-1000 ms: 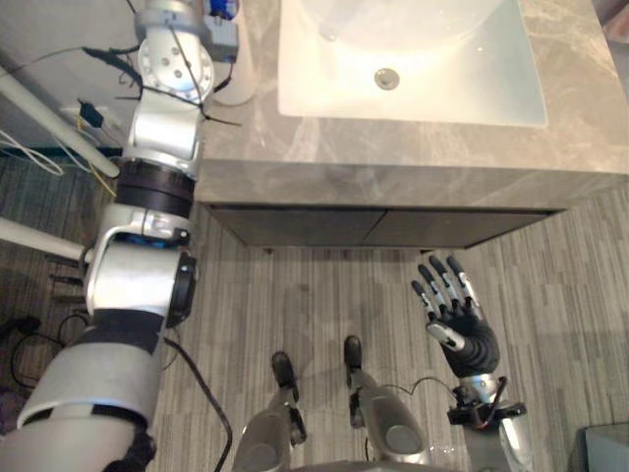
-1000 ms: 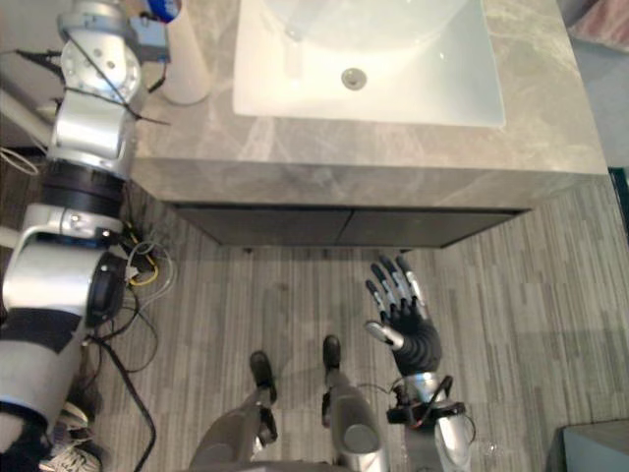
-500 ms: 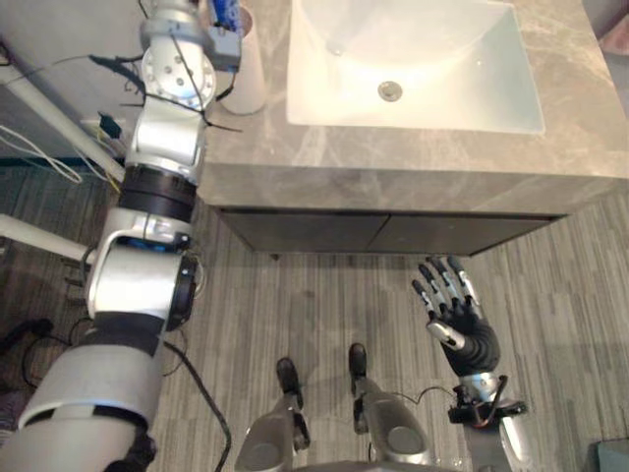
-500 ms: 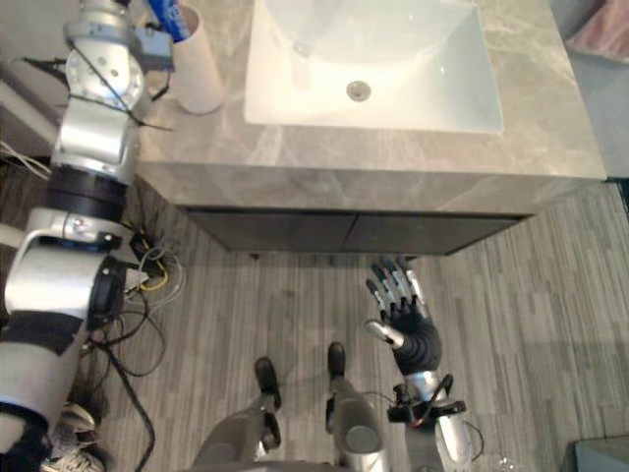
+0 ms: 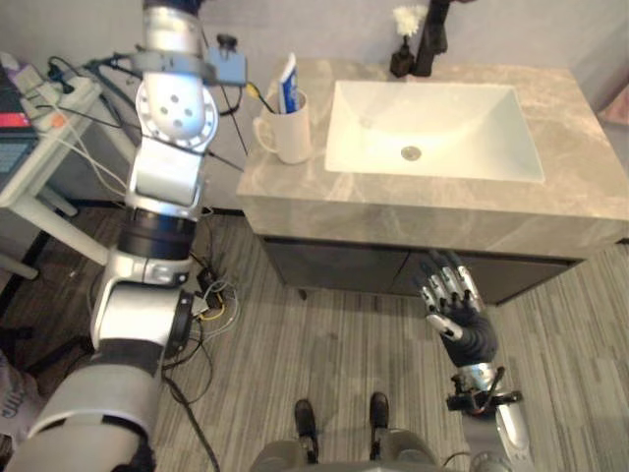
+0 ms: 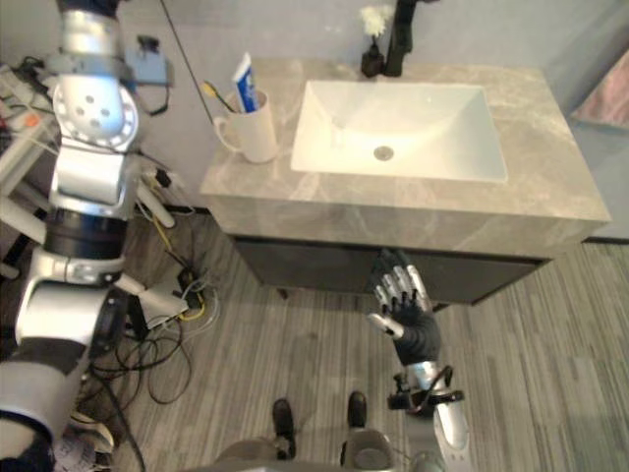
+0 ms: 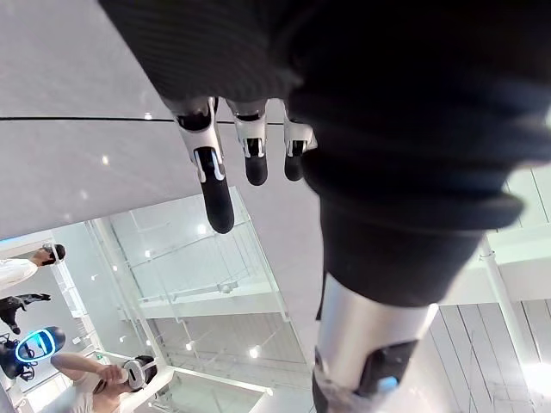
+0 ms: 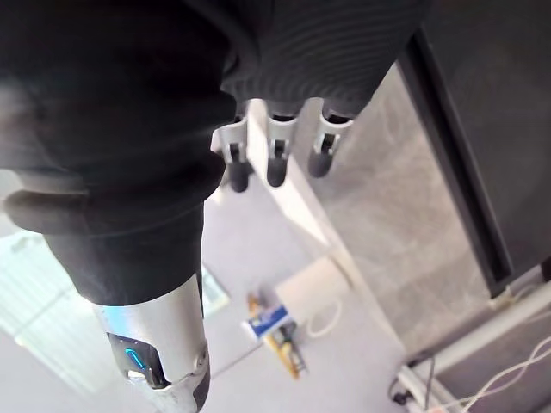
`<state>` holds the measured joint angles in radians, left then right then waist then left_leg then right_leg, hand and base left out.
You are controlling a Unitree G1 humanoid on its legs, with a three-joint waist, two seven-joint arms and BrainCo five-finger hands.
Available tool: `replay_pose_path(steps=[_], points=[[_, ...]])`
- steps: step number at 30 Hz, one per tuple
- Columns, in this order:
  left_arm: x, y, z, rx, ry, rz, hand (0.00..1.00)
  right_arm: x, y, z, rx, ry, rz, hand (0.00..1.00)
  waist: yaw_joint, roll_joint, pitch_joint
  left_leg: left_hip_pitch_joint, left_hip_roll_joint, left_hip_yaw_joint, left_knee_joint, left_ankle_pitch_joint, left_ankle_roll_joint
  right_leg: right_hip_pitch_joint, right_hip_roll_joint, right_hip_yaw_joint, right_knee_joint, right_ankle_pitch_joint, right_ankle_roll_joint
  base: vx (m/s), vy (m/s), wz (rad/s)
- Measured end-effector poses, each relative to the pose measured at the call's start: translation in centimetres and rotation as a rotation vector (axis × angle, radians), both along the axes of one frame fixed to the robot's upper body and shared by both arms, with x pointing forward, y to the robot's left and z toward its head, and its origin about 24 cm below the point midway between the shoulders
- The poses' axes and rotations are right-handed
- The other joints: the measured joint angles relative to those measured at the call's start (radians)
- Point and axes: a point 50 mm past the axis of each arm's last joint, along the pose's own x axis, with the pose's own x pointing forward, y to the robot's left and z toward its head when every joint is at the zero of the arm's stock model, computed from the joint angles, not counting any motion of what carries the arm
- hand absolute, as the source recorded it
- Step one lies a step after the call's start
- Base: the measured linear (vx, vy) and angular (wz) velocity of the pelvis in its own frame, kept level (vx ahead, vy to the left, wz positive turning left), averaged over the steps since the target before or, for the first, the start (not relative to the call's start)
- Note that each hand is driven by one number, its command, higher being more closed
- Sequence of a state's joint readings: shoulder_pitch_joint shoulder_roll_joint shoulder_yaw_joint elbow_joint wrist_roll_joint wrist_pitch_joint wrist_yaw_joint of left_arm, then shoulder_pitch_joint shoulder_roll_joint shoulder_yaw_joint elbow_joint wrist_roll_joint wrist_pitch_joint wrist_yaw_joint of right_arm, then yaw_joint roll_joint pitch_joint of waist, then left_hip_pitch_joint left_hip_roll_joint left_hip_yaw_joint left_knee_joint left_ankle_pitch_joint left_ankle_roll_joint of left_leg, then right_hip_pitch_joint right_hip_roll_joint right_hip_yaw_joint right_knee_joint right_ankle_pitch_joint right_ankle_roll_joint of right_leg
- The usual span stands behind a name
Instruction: Organize washtable
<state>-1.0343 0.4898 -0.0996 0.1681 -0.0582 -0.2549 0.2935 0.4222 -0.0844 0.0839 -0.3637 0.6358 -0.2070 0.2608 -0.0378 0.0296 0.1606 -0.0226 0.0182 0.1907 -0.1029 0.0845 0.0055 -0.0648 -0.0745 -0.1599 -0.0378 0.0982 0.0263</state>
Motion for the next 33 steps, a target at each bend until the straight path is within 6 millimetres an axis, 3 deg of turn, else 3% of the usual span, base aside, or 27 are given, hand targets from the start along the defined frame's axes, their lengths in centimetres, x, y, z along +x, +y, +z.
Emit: replay_pose_path(steps=[1,4,9,14,21,28,33], points=[[-0.4,0.3,-1.2,0.006,0.017,-0.029,1.0,0.0,0.0,0.0,0.0,-0.001,-0.002,0.0,0.002,0.001,-0.015,0.0,0.0,-0.002,0.0,0.0,0.0,0.002,0.0,-0.002,0.0,-0.001,-0.001,-0.01,0.019,0.06],[-1.0,0.8,-4.6,0.014,0.097,-0.108,1.0,0.0,-0.3,0.0,-0.004,-0.001,-0.016,0.0,0.005,0.001,-0.041,0.005,0.0,-0.013,0.0,0.002,-0.001,0.01,-0.006,-0.012,-0.001,-0.005,0.004,0.0,0.022,0.11],[-2.1,0.3,-13.2,-0.021,0.391,-0.353,1.0,-0.1,-1.0,-1.1,-0.004,0.056,-0.054,0.0,0.013,0.001,-0.057,0.018,-0.002,-0.037,0.0,0.002,-0.005,0.034,-0.01,-0.036,-0.002,-0.013,0.003,0.0,0.021,0.12],[-2.6,-1.4,-17.6,-0.06,0.558,-0.448,1.0,-0.1,-1.1,-1.4,-0.005,0.078,-0.066,0.0,0.021,0.0,-0.077,0.013,-0.003,-0.045,0.0,0.002,-0.005,0.042,-0.011,-0.051,-0.018,-0.015,0.002,0.0,0.015,0.07],[-2.1,-2.4,-19.2,-0.102,0.625,-0.47,1.0,-0.1,-1.3,-1.3,-0.007,0.083,-0.079,0.0,0.02,0.0,-0.081,0.011,-0.001,-0.046,0.0,0.005,-0.003,0.04,-0.009,-0.053,-0.019,-0.011,0.007,0.01,0.004,0.01],[-0.6,-2.4,-20.9,-0.108,0.729,-0.381,1.0,0.1,-1.3,-1.3,-0.005,0.087,-0.091,0.0,0.021,-0.009,-0.077,-0.012,0.001,-0.015,0.001,0.006,-0.002,0.001,-0.007,-0.022,-0.014,-0.006,0.011,0.01,0.018,-0.12],[1.4,-2.8,-18.4,-0.097,0.675,-0.349,1.0,0.4,-1.2,-1.0,-0.012,0.074,-0.076,0.0,0.023,-0.043,-0.059,-0.049,0.002,0.01,0.001,0.003,-0.005,-0.054,-0.006,0.004,0.003,0.0,0.011,0.0,0.022,-0.13]])
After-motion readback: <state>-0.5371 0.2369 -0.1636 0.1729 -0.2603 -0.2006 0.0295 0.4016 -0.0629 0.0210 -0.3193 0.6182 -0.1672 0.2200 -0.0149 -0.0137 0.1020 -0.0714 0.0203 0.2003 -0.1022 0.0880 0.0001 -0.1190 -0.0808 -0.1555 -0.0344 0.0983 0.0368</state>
